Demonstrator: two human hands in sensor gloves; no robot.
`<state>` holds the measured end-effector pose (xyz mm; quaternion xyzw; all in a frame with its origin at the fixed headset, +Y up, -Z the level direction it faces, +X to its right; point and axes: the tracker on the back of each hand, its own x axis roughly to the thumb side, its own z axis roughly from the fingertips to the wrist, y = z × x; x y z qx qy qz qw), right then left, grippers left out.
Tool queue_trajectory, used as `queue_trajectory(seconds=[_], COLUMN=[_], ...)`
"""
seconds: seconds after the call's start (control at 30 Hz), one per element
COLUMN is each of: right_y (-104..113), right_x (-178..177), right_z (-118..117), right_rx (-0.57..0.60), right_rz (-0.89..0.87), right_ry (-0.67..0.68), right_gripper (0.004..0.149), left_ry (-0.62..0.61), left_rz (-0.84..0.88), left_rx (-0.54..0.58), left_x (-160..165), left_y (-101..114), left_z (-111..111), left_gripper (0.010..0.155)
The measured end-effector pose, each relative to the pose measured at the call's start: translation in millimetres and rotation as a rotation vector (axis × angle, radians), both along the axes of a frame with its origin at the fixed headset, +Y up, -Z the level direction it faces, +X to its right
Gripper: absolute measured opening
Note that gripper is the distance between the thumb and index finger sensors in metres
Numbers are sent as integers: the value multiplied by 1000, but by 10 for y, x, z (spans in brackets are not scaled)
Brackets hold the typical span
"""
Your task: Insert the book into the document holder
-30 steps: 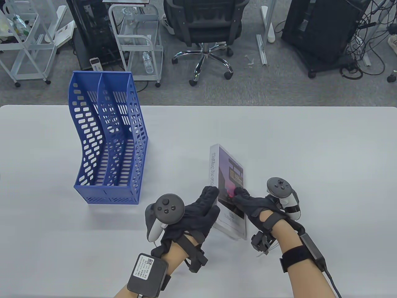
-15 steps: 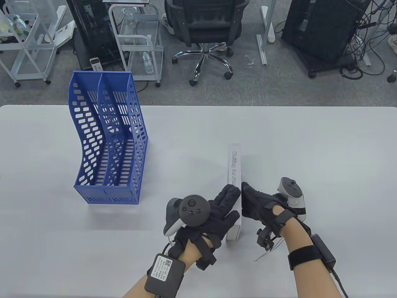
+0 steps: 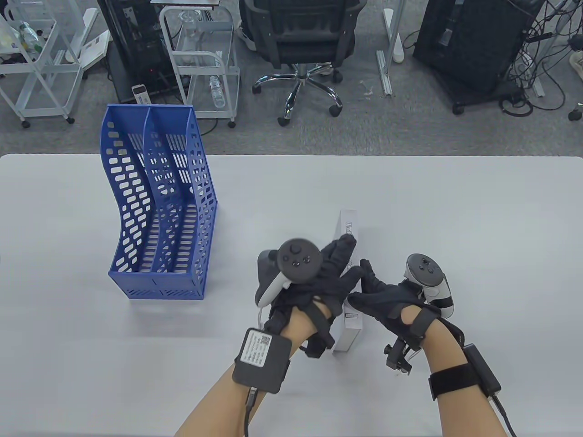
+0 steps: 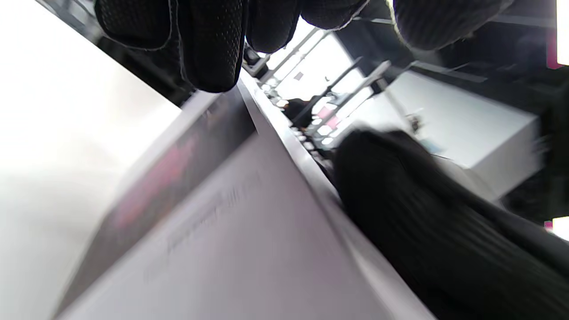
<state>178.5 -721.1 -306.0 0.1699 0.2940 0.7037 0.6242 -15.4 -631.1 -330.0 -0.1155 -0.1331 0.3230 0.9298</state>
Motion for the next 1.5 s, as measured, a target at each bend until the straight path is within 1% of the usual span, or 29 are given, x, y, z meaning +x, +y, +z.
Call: queue_trajectory(seconds=[0.07, 0.13, 0.23, 0.33, 0.4, 0.47, 0.57, 0.6, 0.67, 0.8, 0.9, 0.97, 1.0, 1.07, 1.17, 1.23, 1.3, 1.37, 1.4, 1.5], right_y=[2, 3, 4, -2, -5, -4, -8, -9, -9, -8, 13, 55, 86, 135, 200, 238, 265, 278, 277, 246], right_x=[-1, -2, -6, -6, -7, -8, -12, -10, -10, -20, -34, -35, -26, 7, 80, 112, 117, 93, 69, -23], right_z=[2, 4, 3, -1, -1, -2, -5, -6, -10, -10, -6, -2, -2, -5, -13, -17, -17, -12, -9, -5], right_rx=[-4, -4, -4, -1, -2, 0, 0, 0, 0, 5, 16, 45, 63, 87, 149, 231, 343, 439, 488, 587], right_rz=[-4, -5, -5, -3, -6, -4, -4, -3, -3, -1, 0, 9, 9, 14, 80, 185, 343, 490, 569, 756], right_ry=[3, 1, 5, 7, 7, 7, 8, 8, 14, 18, 27, 22, 6, -43, -145, -208, -240, -244, -239, -202], right_gripper=[99, 99, 98, 98, 98, 98, 98, 98, 98, 97, 97, 96, 94, 92, 88, 88, 87, 87, 87, 86], left_ry=[37, 65, 91, 104, 107, 70, 44, 46, 40, 58, 68, 76, 81, 89, 81, 82, 85, 88, 93, 100], left_rz=[-147, -202, -231, -314, -326, -317, -338, -306, -287, -276, -231, -193, -158, -108, -71, -43, -18, 15, 36, 53], left_rx=[-91, -134, -154, -197, -233, -260, -314, -306, -330, -297, -262, -211, -168, -86, 60, 160, 282, 397, 473, 632], left_x=[119, 224, 345, 396, 402, 420, 437, 445, 462, 446, 397, 350, 310, 231, 76, -52, -207, -352, -446, -679], left_y=[34, 17, -26, -45, -58, -90, -157, -169, -169, -147, -105, -17, 61, 206, 436, 571, 695, 779, 818, 889], left_z=[-294, -518, -746, -914, -997, -1076, -1139, -1148, -1162, -1171, -1131, -1083, -1042, -954, -792, -662, -503, -352, -250, -4], left_gripper=[75, 76, 76, 75, 74, 72, 69, 68, 67, 64, 63, 62, 62, 61, 61, 61, 60, 60, 60, 59])
